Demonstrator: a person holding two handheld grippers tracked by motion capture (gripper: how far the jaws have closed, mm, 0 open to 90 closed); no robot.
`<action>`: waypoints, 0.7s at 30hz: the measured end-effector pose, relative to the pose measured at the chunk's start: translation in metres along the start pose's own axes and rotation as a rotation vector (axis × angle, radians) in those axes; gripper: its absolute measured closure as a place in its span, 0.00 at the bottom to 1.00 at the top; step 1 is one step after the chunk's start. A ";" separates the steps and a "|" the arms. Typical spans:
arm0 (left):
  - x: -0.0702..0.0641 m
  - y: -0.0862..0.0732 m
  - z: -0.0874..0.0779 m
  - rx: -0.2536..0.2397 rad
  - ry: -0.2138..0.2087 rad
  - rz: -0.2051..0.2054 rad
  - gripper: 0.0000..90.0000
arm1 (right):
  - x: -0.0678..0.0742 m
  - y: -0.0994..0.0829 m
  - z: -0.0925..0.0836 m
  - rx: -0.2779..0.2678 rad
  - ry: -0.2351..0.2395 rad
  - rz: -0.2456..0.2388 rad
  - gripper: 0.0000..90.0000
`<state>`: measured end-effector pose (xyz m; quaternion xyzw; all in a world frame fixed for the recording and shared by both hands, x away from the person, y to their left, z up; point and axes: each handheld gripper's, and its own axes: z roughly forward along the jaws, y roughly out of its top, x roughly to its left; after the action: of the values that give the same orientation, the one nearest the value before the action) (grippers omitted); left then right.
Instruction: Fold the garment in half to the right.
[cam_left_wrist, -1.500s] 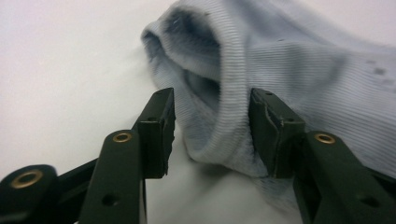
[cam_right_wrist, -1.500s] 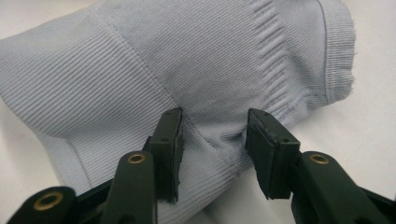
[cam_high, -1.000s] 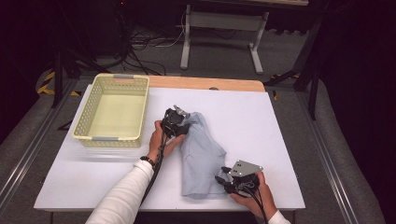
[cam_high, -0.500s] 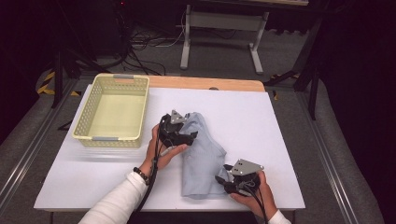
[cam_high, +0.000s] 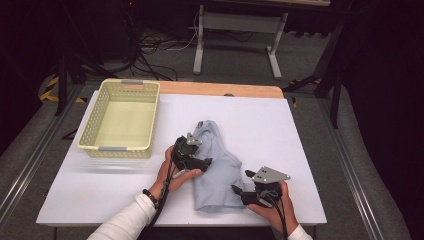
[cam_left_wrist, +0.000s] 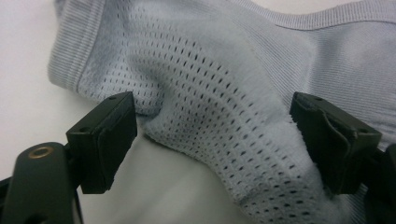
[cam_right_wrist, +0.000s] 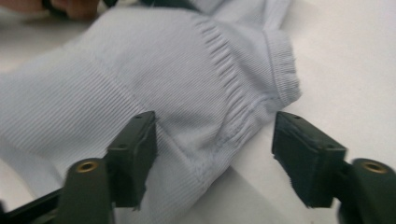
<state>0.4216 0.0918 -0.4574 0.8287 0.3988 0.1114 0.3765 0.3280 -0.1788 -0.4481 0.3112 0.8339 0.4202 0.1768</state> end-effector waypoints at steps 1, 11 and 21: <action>0.001 0.000 0.000 0.006 -0.003 -0.003 0.20 | -0.001 0.000 0.000 -0.003 0.006 0.020 0.27; -0.003 -0.001 0.000 0.013 -0.084 0.011 0.46 | 0.005 0.004 0.026 0.117 0.036 0.085 0.07; -0.005 0.000 0.000 0.014 -0.139 0.052 0.72 | 0.009 0.006 0.029 0.140 0.081 0.082 0.29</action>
<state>0.4186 0.0882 -0.4568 0.8470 0.3509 0.0605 0.3946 0.3398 -0.1532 -0.4608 0.3394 0.8543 0.3798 0.1036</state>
